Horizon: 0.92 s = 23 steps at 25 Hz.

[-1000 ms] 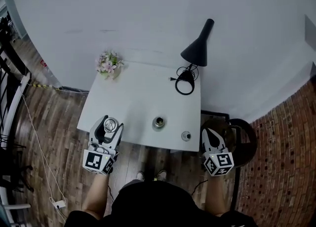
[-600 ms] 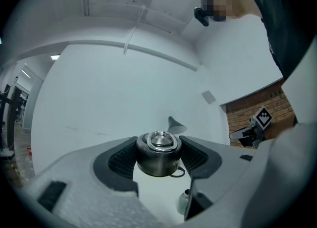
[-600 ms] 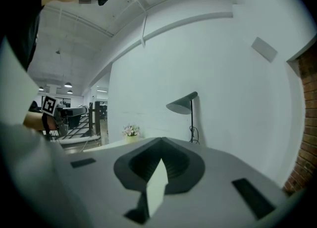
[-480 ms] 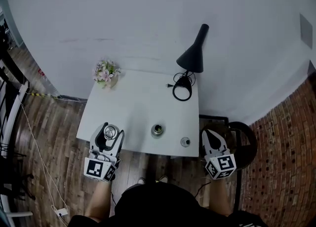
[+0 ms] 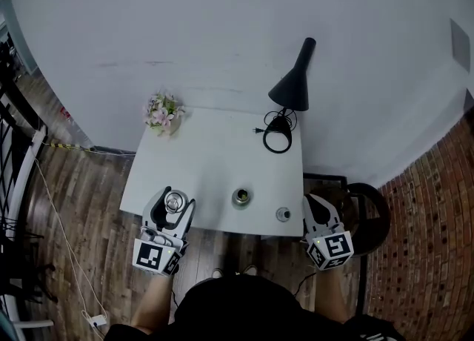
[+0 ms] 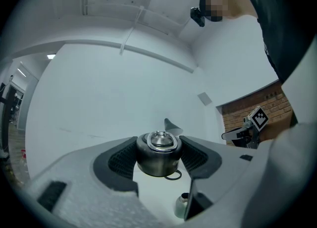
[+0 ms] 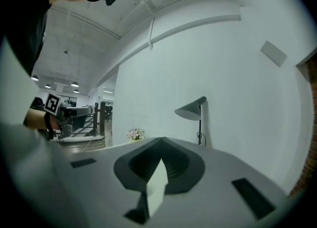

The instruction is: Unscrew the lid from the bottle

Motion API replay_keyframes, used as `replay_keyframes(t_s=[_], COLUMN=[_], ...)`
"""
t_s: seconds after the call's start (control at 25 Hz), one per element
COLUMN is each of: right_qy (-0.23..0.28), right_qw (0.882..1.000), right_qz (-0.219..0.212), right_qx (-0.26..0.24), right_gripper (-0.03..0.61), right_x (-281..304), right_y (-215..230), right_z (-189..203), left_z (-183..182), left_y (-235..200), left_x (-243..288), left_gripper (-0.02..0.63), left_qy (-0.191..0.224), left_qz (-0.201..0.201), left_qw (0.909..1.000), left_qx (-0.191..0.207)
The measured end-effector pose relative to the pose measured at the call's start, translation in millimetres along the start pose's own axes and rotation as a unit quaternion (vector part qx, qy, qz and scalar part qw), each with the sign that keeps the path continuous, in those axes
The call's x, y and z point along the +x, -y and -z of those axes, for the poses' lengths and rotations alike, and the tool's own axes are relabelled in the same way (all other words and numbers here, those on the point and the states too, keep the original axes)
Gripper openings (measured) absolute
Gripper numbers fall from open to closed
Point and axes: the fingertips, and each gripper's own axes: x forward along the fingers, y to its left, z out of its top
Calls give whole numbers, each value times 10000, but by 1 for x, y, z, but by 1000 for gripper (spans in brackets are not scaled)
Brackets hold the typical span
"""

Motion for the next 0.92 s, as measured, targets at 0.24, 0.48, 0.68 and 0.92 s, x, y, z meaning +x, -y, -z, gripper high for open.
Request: replay_keyframes(t_s=[0.24, 0.48, 0.68, 0.92], right_qy=[112, 100, 74, 91], right_qw=[9999, 9998, 9999, 9999], right_qz=[-70, -92, -80, -96], right_qx=[97, 145, 112, 85], right_gripper=[12, 12, 12, 12], right_x=[2, -1, -4, -4], right_y=[-17, -28, -29, -32], right_z=[0, 4, 4, 2], left_z=[-5, 6, 6, 8], left_y=[10, 9, 11, 7], left_x=[-4, -13, -15, -18], left_gripper=[273, 273, 273, 273], left_qy=[233, -193, -148, -4], left_qz=[249, 207, 232, 201], left_qw=[9994, 9995, 9995, 9998], left_qx=[-33, -126, -159, -18])
